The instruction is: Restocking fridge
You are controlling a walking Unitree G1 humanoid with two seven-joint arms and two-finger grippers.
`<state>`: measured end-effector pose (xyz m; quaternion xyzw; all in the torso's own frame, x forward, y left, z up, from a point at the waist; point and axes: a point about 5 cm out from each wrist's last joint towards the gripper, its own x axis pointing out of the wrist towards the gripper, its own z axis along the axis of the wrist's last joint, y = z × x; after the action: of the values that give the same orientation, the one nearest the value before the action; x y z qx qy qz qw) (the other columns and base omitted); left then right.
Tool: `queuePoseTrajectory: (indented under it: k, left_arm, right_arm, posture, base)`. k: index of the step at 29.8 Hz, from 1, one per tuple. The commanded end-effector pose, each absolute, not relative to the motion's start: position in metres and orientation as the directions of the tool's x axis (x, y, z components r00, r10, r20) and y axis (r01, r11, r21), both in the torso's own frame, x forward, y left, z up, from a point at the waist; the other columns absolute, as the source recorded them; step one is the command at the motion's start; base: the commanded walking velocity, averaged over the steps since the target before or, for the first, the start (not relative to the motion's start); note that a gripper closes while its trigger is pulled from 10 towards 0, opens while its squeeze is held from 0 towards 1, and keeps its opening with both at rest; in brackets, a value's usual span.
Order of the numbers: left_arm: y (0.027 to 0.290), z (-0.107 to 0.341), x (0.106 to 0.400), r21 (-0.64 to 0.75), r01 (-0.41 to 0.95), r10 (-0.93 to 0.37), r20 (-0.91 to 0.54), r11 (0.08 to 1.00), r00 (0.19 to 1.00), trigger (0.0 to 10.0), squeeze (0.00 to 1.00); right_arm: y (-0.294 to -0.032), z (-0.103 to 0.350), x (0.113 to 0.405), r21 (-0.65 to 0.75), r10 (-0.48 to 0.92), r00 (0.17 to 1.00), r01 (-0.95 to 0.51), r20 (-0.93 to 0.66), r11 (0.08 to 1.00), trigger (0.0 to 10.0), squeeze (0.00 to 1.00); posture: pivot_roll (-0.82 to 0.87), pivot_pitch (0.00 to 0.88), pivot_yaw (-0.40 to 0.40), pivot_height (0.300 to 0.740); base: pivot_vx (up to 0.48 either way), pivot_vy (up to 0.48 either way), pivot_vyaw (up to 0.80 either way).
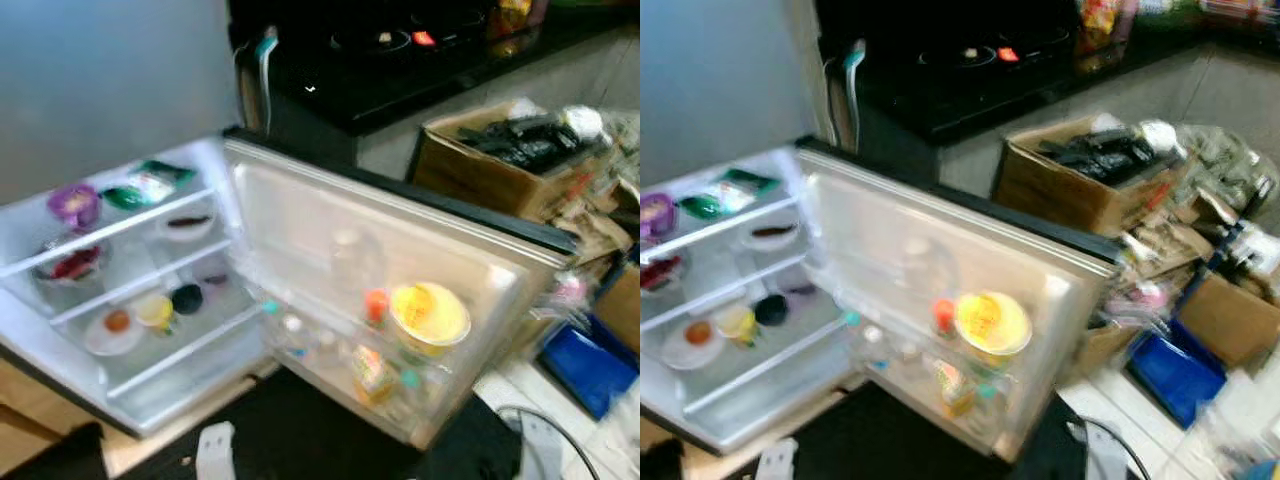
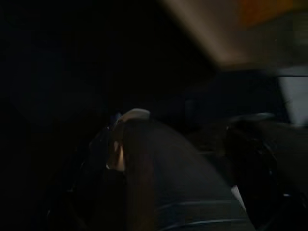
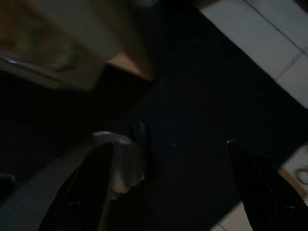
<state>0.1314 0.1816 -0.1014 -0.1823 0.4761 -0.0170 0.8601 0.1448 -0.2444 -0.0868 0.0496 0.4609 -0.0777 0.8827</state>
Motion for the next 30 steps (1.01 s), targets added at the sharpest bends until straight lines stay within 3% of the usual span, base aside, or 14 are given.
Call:
queuePoseTrajectory:
  k: [1, 30]
  left_arm:
    - [0.1862, -0.1029, 0.1257, -0.317, -0.162, -0.188, -0.825, 0.934, 0.533, 10.0, 0.00]
    - [0.1845, -0.1034, 0.1255, -0.320, -0.169, -0.188, -0.828, 0.932, 0.528, 10.0, 0.00]
  right_arm:
    - [-0.2412, -0.0883, 0.1435, 0.019, -0.089, 0.555, 0.185, -0.827, 0.983, 10.0, 0.00]
    - [-0.2417, -0.0890, 0.1417, 0.013, -0.097, 0.548, 0.194, -0.830, 0.981, 10.0, 0.00]
  posture:
    - [-0.05, 0.000, 0.005, 0.740]
    - [-0.05, 0.000, 0.005, 0.740]
  base:
    - [0.000, 0.000, 0.00]
    - [0.000, 0.000, 0.00]
